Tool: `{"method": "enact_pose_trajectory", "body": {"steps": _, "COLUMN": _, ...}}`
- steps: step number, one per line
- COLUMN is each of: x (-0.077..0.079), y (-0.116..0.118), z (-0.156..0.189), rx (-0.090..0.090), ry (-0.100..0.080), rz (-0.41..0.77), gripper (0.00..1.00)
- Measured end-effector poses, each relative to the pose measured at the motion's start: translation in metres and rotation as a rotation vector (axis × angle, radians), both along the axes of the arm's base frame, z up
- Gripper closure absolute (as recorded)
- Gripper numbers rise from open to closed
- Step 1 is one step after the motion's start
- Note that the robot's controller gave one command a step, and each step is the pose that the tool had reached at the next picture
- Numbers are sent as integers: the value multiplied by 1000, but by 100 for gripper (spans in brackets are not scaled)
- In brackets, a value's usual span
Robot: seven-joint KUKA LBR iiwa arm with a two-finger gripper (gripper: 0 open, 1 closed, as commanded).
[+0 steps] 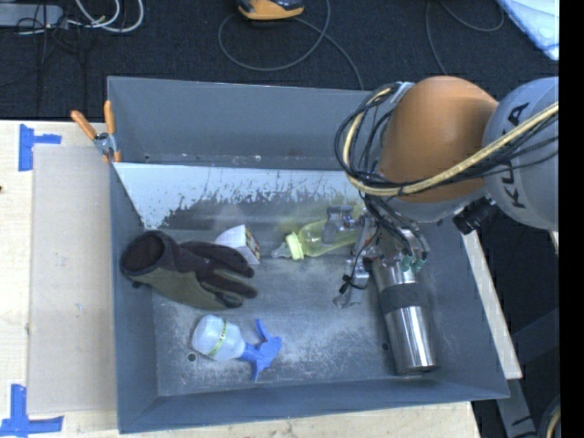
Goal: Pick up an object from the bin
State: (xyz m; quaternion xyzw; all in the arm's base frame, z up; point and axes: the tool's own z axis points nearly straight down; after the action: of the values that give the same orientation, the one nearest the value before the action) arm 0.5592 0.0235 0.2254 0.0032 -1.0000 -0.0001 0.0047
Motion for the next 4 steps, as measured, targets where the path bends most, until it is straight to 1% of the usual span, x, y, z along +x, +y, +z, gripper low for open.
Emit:
{"method": "enact_pose_trajectory", "body": {"steps": 1, "x": 1, "y": 0, "z": 5, "rx": 0, "ry": -8, "rz": -1, "gripper": 0}}
{"method": "enact_pose_trajectory", "body": {"steps": 2, "x": -5, "y": 37, "z": -44, "rx": 0, "ry": -10, "rz": -9, "gripper": 0}}
{"method": "enact_pose_trajectory", "body": {"steps": 3, "x": -24, "y": 82, "z": -81, "rx": 0, "ry": -2, "rz": 79, "gripper": 0}}
{"method": "enact_pose_trajectory", "body": {"steps": 4, "x": -28, "y": 99, "z": -100, "rx": 3, "ry": -7, "rz": 132, "gripper": 0}}
